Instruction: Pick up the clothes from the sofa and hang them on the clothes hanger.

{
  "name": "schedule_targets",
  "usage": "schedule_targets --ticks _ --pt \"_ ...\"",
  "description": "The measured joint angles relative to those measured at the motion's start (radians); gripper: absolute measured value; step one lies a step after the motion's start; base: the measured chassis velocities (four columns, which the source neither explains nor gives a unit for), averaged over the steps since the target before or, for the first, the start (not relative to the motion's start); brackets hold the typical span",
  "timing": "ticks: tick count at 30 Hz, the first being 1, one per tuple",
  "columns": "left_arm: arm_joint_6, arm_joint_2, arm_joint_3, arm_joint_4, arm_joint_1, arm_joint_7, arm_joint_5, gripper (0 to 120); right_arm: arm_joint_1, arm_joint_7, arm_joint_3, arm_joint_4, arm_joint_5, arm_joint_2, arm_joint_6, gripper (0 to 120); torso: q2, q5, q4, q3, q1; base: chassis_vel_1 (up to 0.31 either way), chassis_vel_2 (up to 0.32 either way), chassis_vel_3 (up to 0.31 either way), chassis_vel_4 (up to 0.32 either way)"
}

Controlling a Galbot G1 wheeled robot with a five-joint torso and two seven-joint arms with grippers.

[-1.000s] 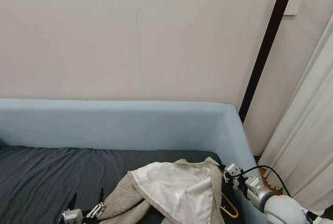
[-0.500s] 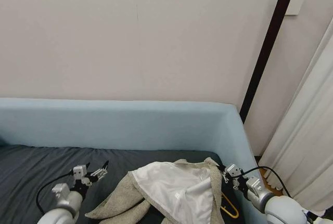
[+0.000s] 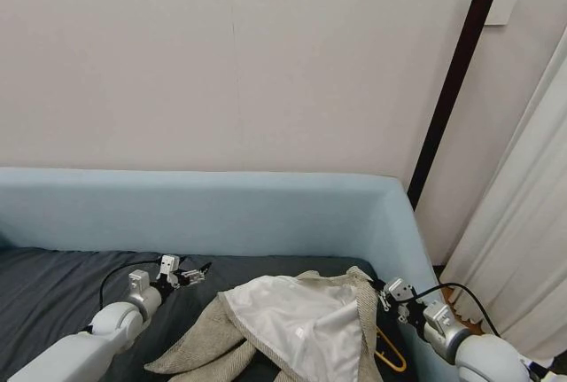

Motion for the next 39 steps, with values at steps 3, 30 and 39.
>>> schedule_targets --ticks 3,30,39 --pt "-0.017 -0.096 0.057 0.140 -0.076 0.052 0.031 100 -0.036 0.001 0.037 0.017 -0.001 -0.008 0.004 0 0.000 -0.0011 0.0002 0.000 0.000 0.000 0.000 0.000 0.000" --pt "-0.051 -0.367 0.050 0.482 -0.134 0.103 0.297 100 -0.108 0.007 0.095 0.039 -0.007 -0.028 0.035 0 0.000 -0.0005 0.0004 0.000 0.000 0.000 0.000 0.000 0.000" --pt "-0.049 -0.399 0.067 0.491 -0.134 0.116 0.297 98 -0.113 0.012 0.096 0.046 0.002 -0.030 0.034 0 0.000 -0.0005 0.0000 0.000 0.000 0.000 0.000 0.000 0.000"
